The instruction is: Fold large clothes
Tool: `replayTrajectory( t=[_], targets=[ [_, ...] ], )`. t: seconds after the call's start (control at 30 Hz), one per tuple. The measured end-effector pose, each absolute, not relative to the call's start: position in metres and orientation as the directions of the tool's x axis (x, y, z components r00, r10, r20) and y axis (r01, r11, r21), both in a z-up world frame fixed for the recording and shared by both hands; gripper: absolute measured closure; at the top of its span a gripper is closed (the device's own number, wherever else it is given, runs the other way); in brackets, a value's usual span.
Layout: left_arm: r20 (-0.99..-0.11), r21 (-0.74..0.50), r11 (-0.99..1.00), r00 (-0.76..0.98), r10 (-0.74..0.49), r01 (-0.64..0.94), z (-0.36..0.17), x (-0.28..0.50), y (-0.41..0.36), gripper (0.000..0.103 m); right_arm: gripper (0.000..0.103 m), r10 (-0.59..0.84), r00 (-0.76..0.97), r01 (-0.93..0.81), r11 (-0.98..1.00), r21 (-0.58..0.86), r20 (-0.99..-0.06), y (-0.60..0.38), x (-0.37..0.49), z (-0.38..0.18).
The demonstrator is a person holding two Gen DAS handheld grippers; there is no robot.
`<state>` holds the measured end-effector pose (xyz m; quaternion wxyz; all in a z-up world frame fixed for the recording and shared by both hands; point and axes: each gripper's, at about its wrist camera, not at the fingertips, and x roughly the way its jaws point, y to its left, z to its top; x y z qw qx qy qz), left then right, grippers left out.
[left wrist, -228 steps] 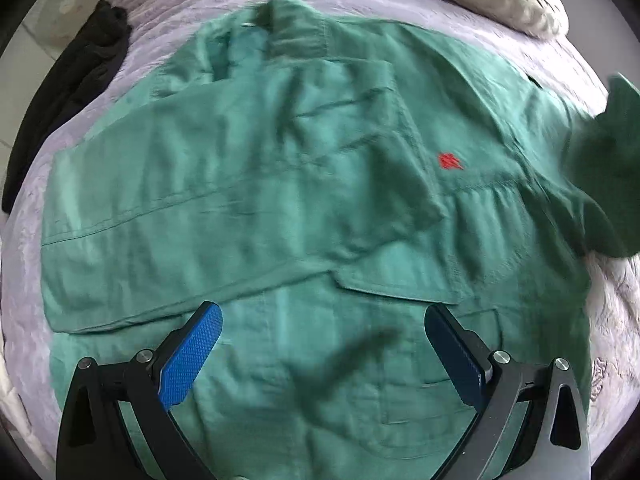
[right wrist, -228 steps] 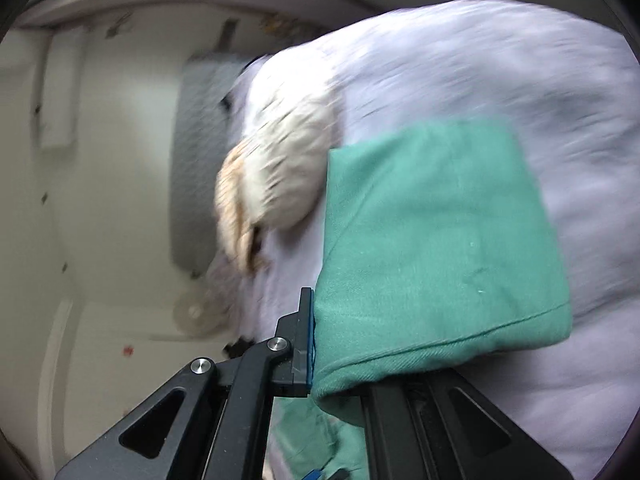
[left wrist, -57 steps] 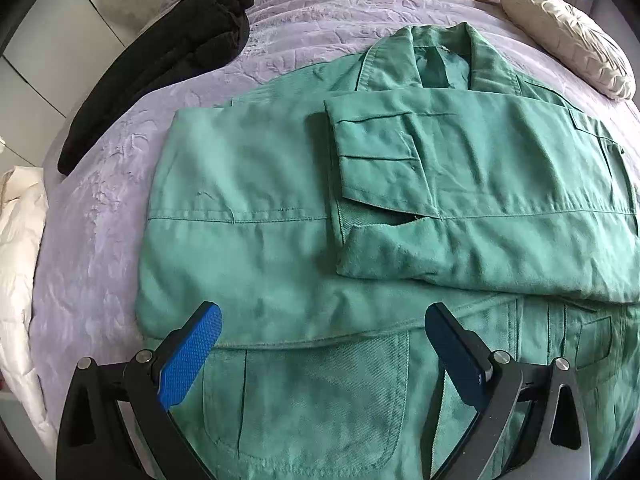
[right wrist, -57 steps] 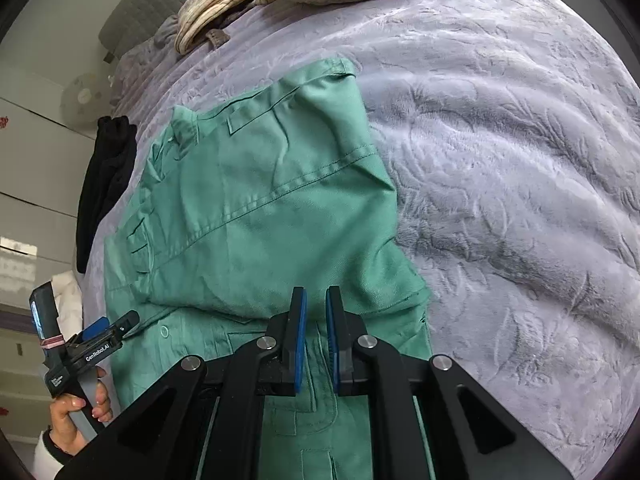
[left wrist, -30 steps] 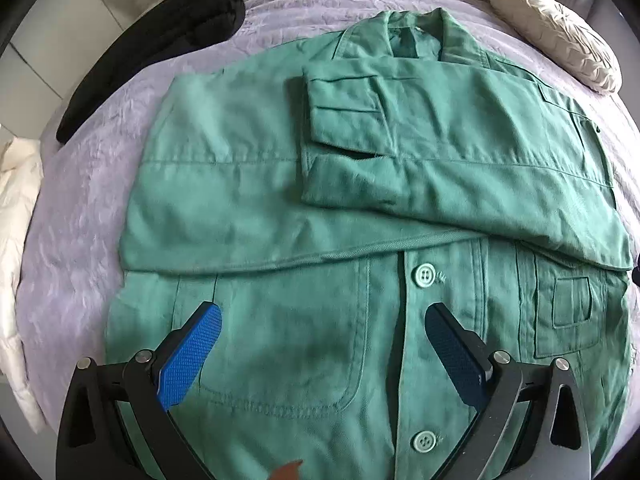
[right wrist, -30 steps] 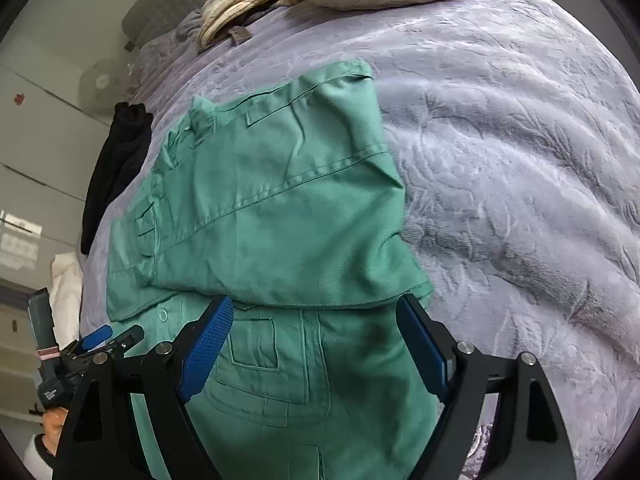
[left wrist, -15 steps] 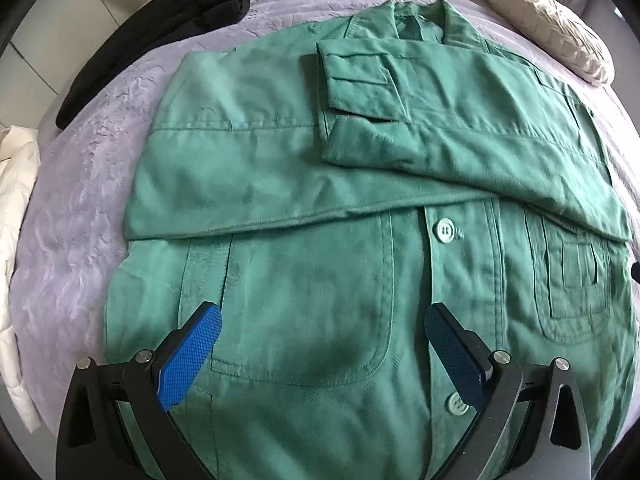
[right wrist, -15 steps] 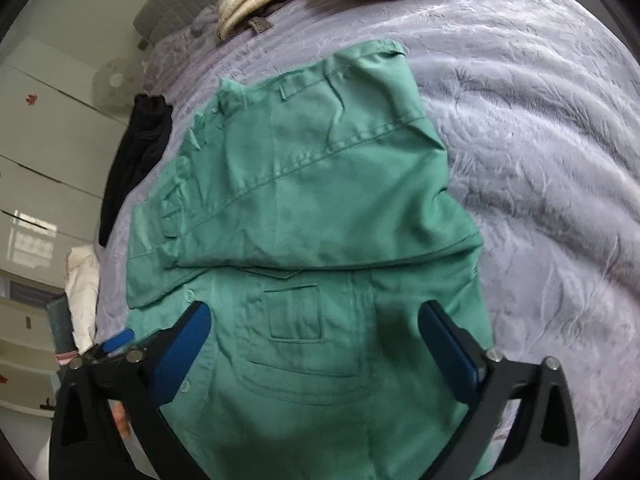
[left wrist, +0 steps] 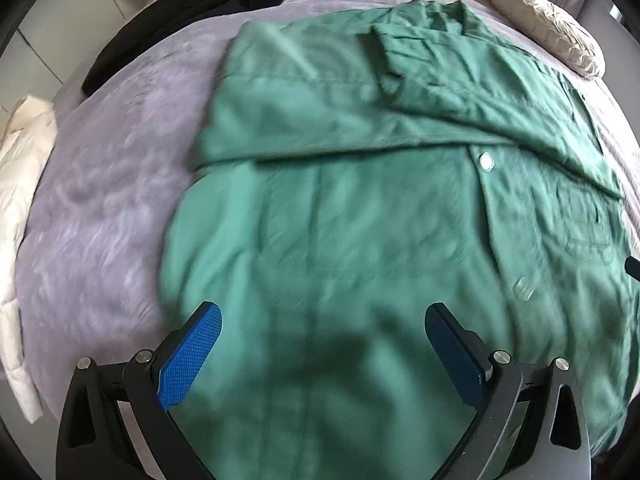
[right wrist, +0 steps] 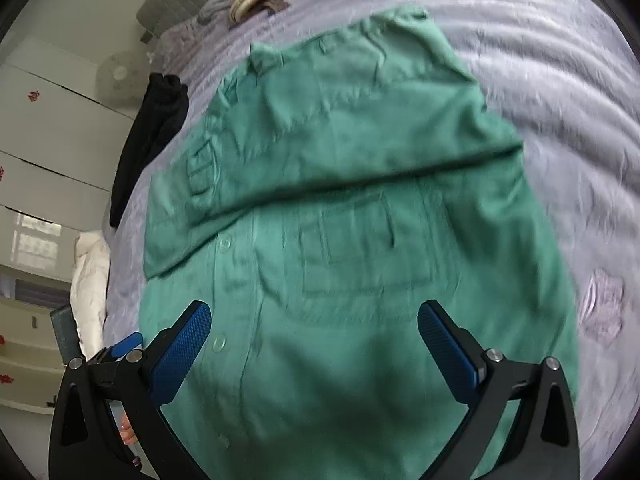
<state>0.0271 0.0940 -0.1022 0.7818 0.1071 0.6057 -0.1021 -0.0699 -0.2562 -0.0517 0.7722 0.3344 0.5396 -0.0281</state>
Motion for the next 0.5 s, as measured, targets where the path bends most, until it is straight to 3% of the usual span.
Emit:
replayTrajectory(
  t=[0.5],
  targets=[
    [-0.988,-0.020,0.976,0.143,-0.052,0.218,-0.099,-0.018,0.181,0.001,0.000,0.408,0.372,0.532,0.642,0.552,-0.833,-0.226,-0.142,-0.045]
  ],
)
